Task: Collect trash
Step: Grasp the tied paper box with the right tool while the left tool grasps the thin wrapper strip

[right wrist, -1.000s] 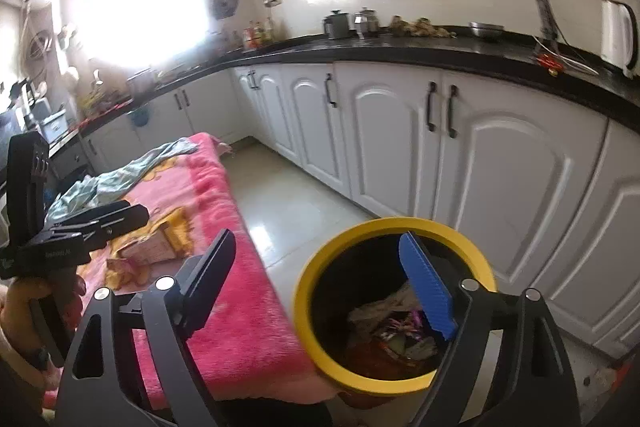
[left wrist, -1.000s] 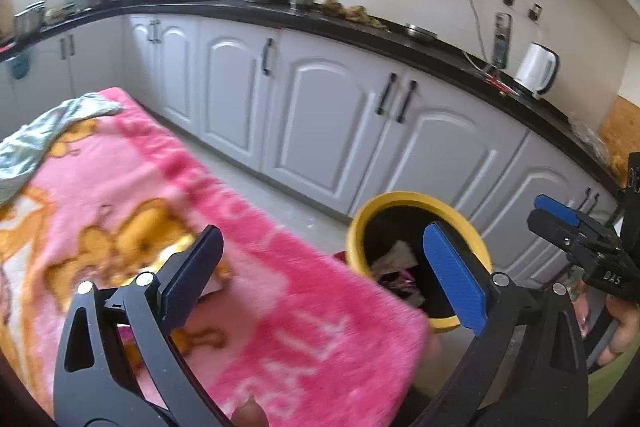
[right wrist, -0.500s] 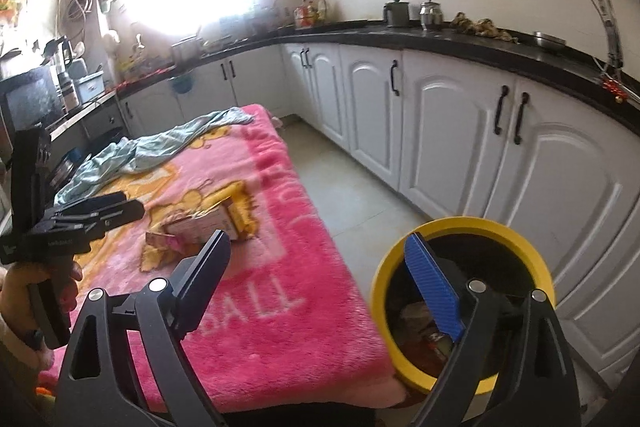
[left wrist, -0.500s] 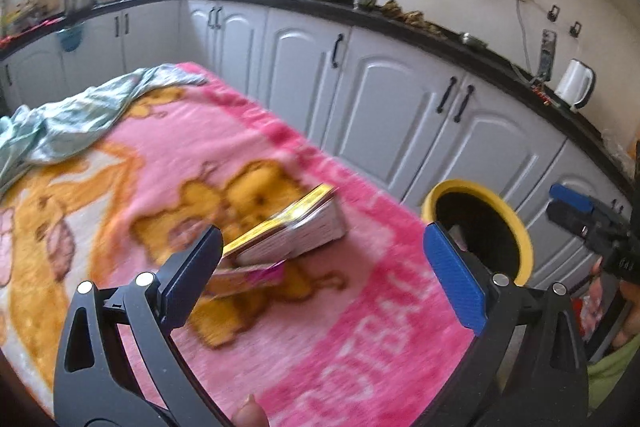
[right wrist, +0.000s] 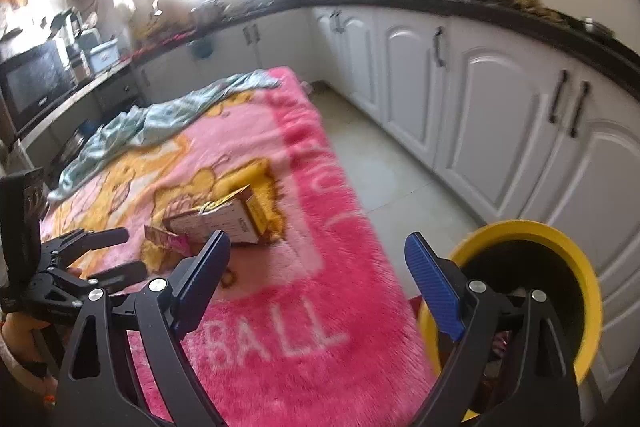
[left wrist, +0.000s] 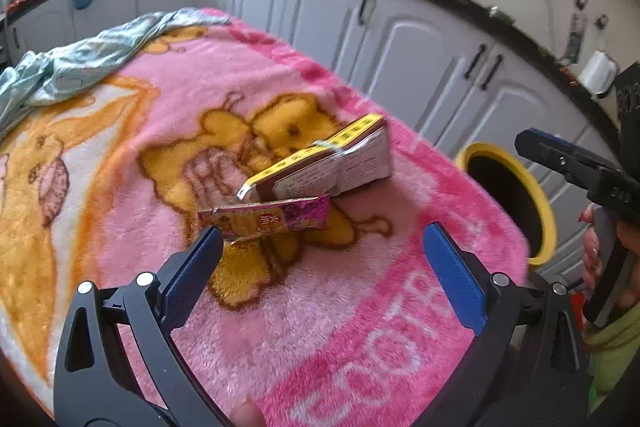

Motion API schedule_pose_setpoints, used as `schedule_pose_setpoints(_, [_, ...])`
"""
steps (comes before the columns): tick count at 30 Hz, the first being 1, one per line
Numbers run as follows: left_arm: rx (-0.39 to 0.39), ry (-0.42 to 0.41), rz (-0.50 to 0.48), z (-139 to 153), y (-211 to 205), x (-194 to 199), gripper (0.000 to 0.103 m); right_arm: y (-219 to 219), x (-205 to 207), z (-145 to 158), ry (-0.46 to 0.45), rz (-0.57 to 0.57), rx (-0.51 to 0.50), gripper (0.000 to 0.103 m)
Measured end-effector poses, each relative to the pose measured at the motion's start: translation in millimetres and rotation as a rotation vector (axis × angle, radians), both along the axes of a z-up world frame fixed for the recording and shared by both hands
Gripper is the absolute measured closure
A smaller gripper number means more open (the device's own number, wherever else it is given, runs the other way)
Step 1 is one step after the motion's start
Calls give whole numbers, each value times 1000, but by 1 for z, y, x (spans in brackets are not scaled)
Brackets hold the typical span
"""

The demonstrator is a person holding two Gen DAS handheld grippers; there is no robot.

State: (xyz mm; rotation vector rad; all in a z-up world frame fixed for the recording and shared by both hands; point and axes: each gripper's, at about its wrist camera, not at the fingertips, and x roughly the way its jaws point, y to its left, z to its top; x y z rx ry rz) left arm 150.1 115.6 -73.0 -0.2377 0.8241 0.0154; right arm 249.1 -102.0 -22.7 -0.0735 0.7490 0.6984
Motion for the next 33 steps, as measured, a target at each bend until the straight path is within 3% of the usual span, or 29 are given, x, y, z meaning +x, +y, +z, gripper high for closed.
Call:
schedule_pose_setpoints(7, [-26,46,81,-19,7,21,12,45,34,-27,114,182,13,17])
schedule_pose_setpoints(12, [-56,60,120,-27,16,28,18,69,57,-42,190,281,7,17])
schedule_pose_setpoints(14, [-66,65,124,-29,18,30,29,78,60,-45,202,317,-11,17])
schedule_pose_setpoints(21, [-56,68,114,-35,22,28,52,110,61,-52,210,444,-63,28])
schedule_pose_setpoints(23, [-44,72,115,-36,25,25,69,117,60,-54,212,470,-78,32])
schedule_pose_setpoints(25, [-54,72,118,-36,30,22,76,123,58,-56,205,497,-88,36])
schedule_pose_setpoints(28, [-77,74,117,-37,36,16,82,129,54,-58,211,528,-102,47])
schedule_pose_setpoints(29, [-82,73,115,-37,37,15,84,131,52,-59,213,546,-103,56])
schedule_pose_setpoints(33, [-132,55,115,-38,46,6,90,131,41,-59,227,582,-68,60])
